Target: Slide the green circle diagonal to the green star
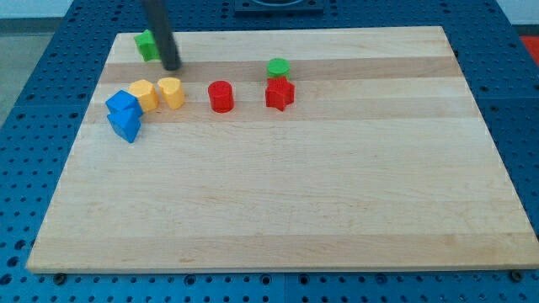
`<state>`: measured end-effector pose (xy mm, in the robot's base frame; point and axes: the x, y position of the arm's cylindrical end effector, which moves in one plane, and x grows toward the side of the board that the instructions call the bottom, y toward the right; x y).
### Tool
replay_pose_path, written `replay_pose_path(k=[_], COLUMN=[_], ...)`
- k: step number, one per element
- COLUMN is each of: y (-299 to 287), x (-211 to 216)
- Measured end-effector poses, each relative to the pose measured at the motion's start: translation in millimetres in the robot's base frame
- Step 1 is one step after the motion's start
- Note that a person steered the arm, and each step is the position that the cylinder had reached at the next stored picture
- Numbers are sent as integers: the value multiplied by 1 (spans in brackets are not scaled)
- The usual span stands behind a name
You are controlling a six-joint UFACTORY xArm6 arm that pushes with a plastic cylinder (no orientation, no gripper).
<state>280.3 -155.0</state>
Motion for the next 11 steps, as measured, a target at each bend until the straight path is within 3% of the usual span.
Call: replay_pose_path(k=[2,4,11], y=[123,196,45], x=[-19,23,34])
